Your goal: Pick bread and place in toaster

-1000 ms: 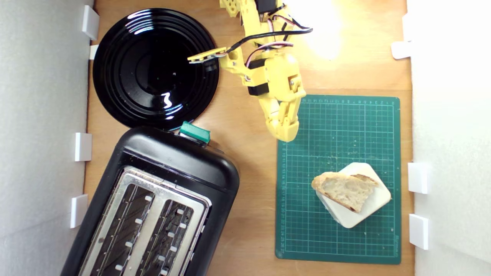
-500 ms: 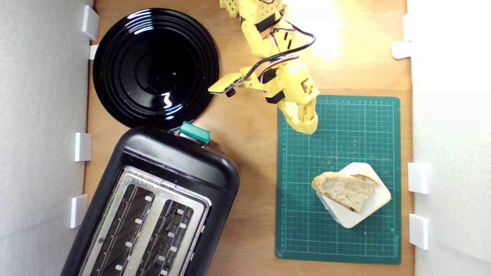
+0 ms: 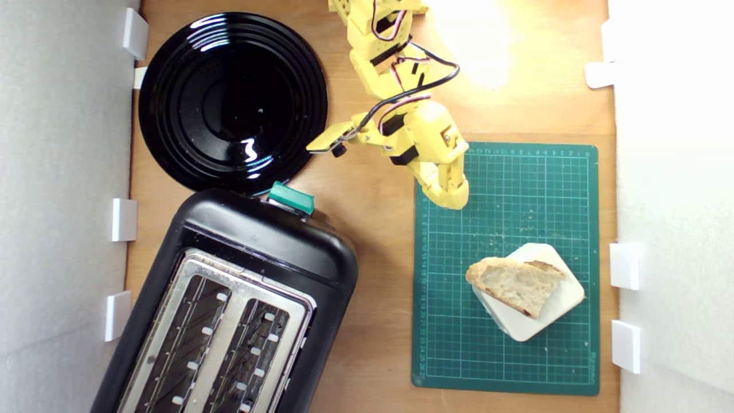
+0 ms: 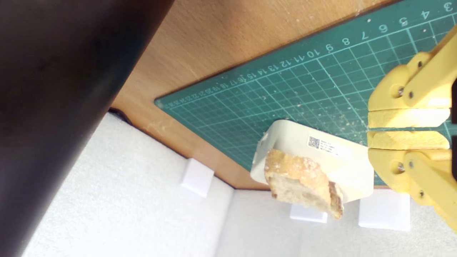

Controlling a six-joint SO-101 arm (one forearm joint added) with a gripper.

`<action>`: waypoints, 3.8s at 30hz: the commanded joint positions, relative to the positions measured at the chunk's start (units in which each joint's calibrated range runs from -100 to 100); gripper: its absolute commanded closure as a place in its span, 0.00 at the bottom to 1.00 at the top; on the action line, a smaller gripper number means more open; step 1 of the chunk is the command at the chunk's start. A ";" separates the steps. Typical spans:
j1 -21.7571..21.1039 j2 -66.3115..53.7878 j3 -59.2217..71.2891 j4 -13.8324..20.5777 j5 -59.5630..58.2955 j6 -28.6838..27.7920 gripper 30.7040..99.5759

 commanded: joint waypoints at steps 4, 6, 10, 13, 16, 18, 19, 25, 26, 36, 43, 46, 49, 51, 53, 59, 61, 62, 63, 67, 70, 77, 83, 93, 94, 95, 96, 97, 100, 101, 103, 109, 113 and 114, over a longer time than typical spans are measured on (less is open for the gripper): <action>0.84 -0.25 -5.15 -0.59 -1.74 -2.93 1.00; 0.59 1.91 -6.96 -0.68 -1.74 -2.72 1.00; -0.05 7.73 -12.14 -0.59 -2.00 -2.62 1.00; -0.37 10.56 -13.04 -0.59 -1.91 -2.62 1.00; -0.53 10.56 -13.04 -0.59 -1.91 -2.93 1.00; -1.10 10.23 -13.04 -0.68 -1.91 -2.62 1.00; -1.42 9.81 -13.13 -0.95 -1.91 -2.62 1.00; -4.16 10.40 -13.68 -4.12 -2.34 -3.14 1.00; -4.16 10.48 -13.86 -4.12 -2.51 -3.14 1.00; -2.31 16.47 -15.59 -3.94 -12.66 -4.61 1.00; -2.14 19.47 -17.49 -4.12 -15.48 -4.50 1.00; -2.06 19.55 -17.58 -4.12 -15.48 -3.82 0.99; -2.06 20.05 -17.58 -4.12 -15.48 -4.13 0.87; -2.06 20.13 -17.58 -4.12 -15.48 -4.13 0.75; -2.06 20.21 -17.58 -4.12 -15.48 -4.13 0.65; -2.06 20.21 -17.58 -4.12 -15.39 -4.13 0.50; -2.06 20.30 -17.58 -4.12 -15.39 -4.13 0.47; -2.06 20.30 -17.58 -4.12 -15.39 -4.13 0.46; -2.06 20.30 -17.58 -4.12 -15.39 -4.13 0.44; -2.06 20.38 -17.58 -4.12 -15.39 -4.19 0.34; -2.06 20.38 -17.58 -4.12 -15.31 -5.39 0.26; -2.95 20.46 -17.76 -8.47 -15.14 -6.33 0.16; -4.08 23.29 -21.03 -8.66 -15.22 -5.86 0.15; -5.77 25.04 -25.21 -8.75 -14.88 -6.28 0.16; -6.01 25.04 -25.30 -8.75 -14.79 -6.23 0.16; -6.50 25.04 -25.75 -8.84 -14.79 -6.23 0.16; -6.98 25.04 -26.12 -9.20 -14.79 -6.23 0.16; -7.70 25.04 -26.30 -11.01 -14.71 -6.28 0.16; -9.32 25.12 -27.02 -13.64 -14.45 -6.28 0.16; -9.48 25.12 -27.21 -13.82 -13.68 -6.28 0.16; -9.96 25.12 -28.02 -13.82 -11.89 -6.33 0.16; -10.04 25.46 -28.93 -13.82 -11.21 -6.33 0.16; -10.44 27.54 -30.75 -13.82 -11.38 -6.23 0.16; -10.53 27.78 -31.20 -13.82 -11.38 -6.28 0.16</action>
